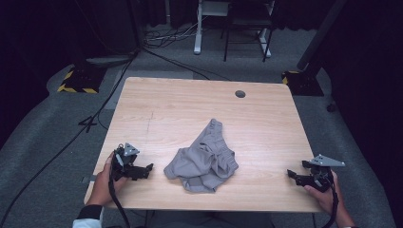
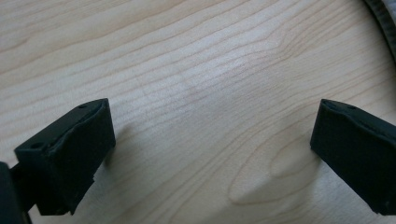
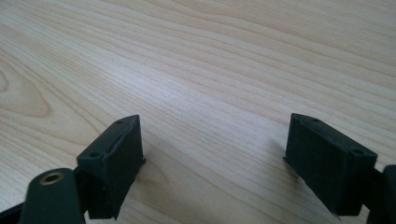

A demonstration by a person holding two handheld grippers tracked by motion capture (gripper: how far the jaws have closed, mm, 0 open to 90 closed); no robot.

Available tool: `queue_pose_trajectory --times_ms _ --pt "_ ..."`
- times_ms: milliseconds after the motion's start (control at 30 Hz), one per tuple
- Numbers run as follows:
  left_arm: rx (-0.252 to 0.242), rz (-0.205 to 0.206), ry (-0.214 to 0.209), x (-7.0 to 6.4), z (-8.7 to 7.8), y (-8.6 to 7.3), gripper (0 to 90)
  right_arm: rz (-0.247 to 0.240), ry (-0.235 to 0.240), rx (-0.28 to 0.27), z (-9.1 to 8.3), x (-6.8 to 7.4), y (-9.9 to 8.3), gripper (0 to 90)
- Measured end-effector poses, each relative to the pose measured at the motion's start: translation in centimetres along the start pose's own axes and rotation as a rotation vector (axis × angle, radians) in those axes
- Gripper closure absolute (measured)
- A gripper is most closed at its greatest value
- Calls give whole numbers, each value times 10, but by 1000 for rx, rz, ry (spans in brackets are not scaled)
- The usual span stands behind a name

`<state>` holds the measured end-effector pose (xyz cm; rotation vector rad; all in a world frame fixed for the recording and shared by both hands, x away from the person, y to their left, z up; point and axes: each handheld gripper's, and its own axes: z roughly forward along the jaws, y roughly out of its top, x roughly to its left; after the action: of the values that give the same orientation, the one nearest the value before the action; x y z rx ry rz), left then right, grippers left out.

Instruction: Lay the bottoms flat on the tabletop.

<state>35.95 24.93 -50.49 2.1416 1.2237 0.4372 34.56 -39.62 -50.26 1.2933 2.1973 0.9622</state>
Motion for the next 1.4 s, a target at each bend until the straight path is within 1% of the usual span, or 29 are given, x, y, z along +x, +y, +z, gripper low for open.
queue_pose_trajectory --times_ms 67,100,167,300,367,400,433,467,500,533,567,600,633,667,700,767,800,833,867,900,967,1000,1133,1200,1233,1267,1300,1333,1400 --pt "0 16 -10 -1 3 3 2 -2 1 1 0 0 0 188" --pt "0 16 -10 -1 3 3 2 -2 1 1 0 0 0 188" --pt "1 12 -9 -7 6 7 2 -4 3 0 1 0 1 188" --pt "9 34 -31 -16 10 12 3 -3 4 3 1 0 1 188" --pt "9 41 -32 -20 9 12 6 -3 4 2 1 0 1 188" --pt "11 58 -46 -21 9 11 9 -4 3 1 1 0 1 188" --pt "21 74 -48 -22 8 12 9 -4 3 1 1 0 1 188" --pt "26 71 -54 -24 9 14 15 -4 2 0 1 0 1 188" --pt "38 73 -47 -27 8 17 95 -3 2 1 1 0 1 188" --pt "43 68 -46 -30 7 19 95 -3 2 1 1 0 1 188" --pt "42 71 -39 -33 6 22 173 -3 3 1 1 0 1 188" --pt "43 90 -29 -38 6 24 186 -3 3 2 1 0 1 188" --pt "35 117 -40 -43 5 26 186 -3 3 2 1 0 1 188" --pt "20 136 -67 -49 3 28 166 -2 3 3 1 0 1 188" --pt "5 156 -89 -55 2 30 191 -2 4 4 1 0 2 188" --pt "-33 196 -101 -69 -3 36 183 -4 5 3 2 0 2 187" --pt "-51 217 -123 -75 -5 40 191 -4 6 7 2 0 2 188" --pt "-83 256 -131 -91 -10 48 195 -5 7 7 2 0 2 188" --pt "-83 256 -131 -91 -10 48 204 -5 7 7 2 0 2 188" --pt "-104 273 -151 -99 -12 52 204 -4 7 7 2 0 2 188" --pt "-137 297 -208 -115 -13 61 211 -6 6 7 2 0 2 187" --pt "-148 326 -220 -125 -12 65 214 -6 6 8 2 0 3 188" --pt "-164 438 -249 -165 -3 80 218 -8 8 10 3 0 4 197" --pt "-163 462 -283 -178 5 88 218 -13 9 11 3 2 6 233" --pt "-155 478 -269 -184 11 92 221 -23 8 10 4 5 8 247" --pt "-143 489 -255 -187 16 94 217 -34 10 12 6 7 10 252" --pt "-132 491 -264 -189 21 96 211 -59 41 4 10 16 19 274" --pt "-119 481 -267 -189 25 98 210 -77 57 -8 11 21 25 285" --pt "-104 474 -244 -186 32 98 217 -121 100 -47 13 34 40 306"
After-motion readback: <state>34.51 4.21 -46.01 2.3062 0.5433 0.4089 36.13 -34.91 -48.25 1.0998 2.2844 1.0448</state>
